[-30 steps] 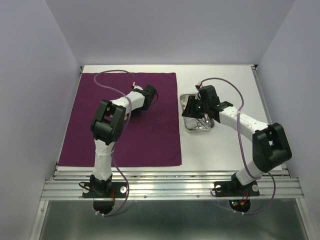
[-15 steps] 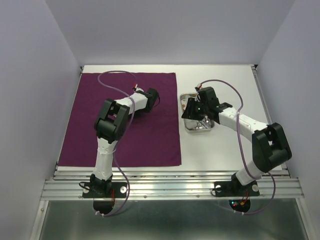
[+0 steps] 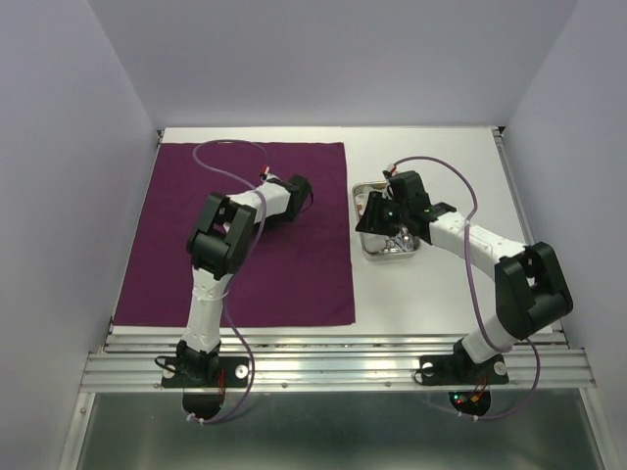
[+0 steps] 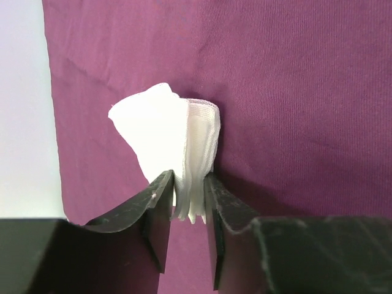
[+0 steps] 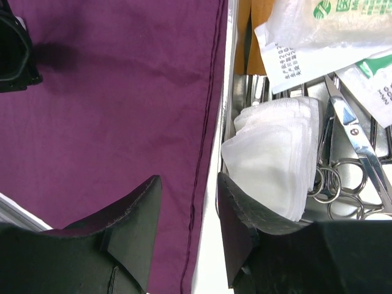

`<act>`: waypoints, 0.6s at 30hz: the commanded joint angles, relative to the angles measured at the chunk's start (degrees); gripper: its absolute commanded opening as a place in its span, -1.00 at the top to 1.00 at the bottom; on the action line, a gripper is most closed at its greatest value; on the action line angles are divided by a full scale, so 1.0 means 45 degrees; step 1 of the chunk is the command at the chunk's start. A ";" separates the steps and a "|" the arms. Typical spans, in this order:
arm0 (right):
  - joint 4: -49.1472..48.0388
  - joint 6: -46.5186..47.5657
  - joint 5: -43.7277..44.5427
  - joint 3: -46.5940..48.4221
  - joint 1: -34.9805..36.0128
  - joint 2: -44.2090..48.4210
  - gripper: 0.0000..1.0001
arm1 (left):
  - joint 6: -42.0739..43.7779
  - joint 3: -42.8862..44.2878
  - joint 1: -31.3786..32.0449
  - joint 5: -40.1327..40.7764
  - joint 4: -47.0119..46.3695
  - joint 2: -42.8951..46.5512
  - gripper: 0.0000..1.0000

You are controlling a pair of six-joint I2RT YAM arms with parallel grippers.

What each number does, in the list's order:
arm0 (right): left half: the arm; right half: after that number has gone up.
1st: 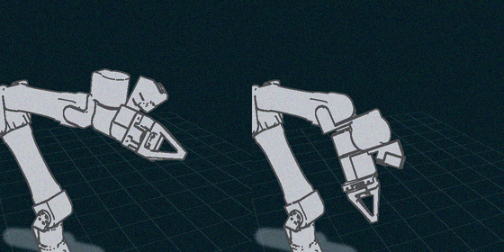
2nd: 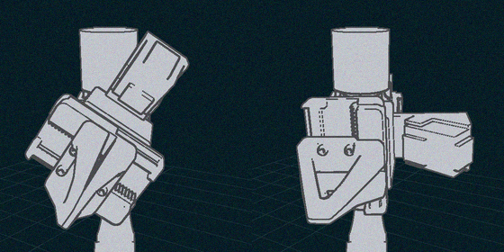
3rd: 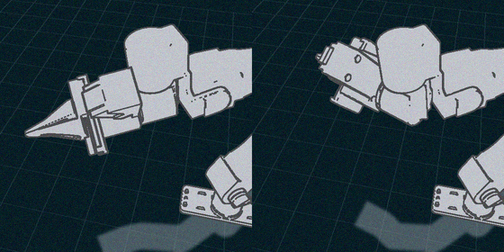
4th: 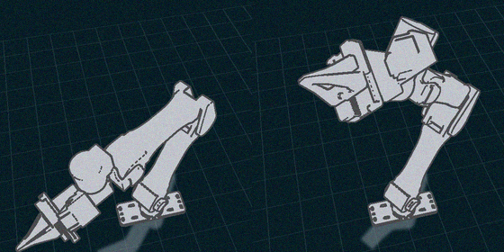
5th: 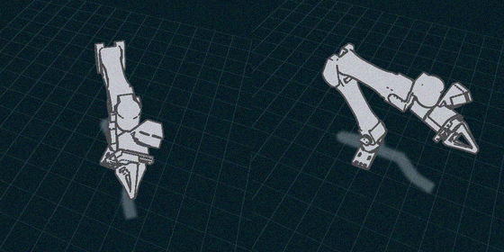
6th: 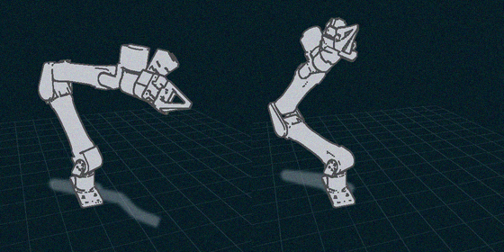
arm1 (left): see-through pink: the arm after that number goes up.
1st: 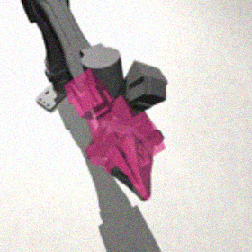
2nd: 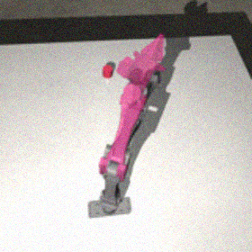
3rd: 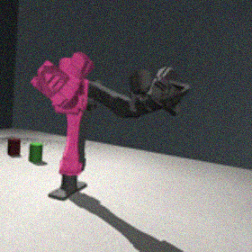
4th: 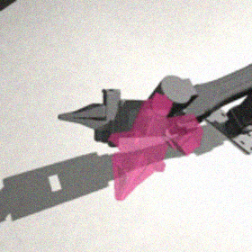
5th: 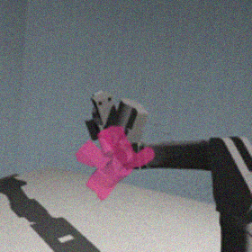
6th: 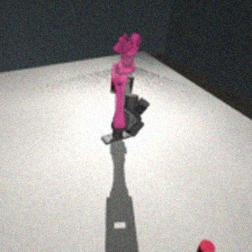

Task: Prepare the surgical pack
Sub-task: Move the medical item into the surgical kit.

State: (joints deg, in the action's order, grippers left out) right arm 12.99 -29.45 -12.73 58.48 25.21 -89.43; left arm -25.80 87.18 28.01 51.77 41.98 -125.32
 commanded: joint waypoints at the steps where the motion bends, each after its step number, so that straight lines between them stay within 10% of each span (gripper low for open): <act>1: -0.0446 -0.0076 -0.0100 -0.0183 0.0100 0.0517 0.05 | -0.0282 0.0452 -0.0072 0.0469 0.0594 -0.0043 0.30; 7: -0.0427 -0.0115 -0.0042 -0.0241 0.0100 0.0693 0.05 | -0.0301 0.0354 -0.0072 0.0605 0.0554 0.0386 1.00; 18: -0.0446 -0.0135 0.0172 -0.0124 0.0100 0.0634 0.04 | -0.0593 -0.0426 0.0122 -0.0272 0.0574 0.2513 1.00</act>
State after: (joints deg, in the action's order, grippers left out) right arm 12.93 -29.82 -12.64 57.56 25.21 -88.40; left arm -26.30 86.35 28.01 50.74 43.09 -122.52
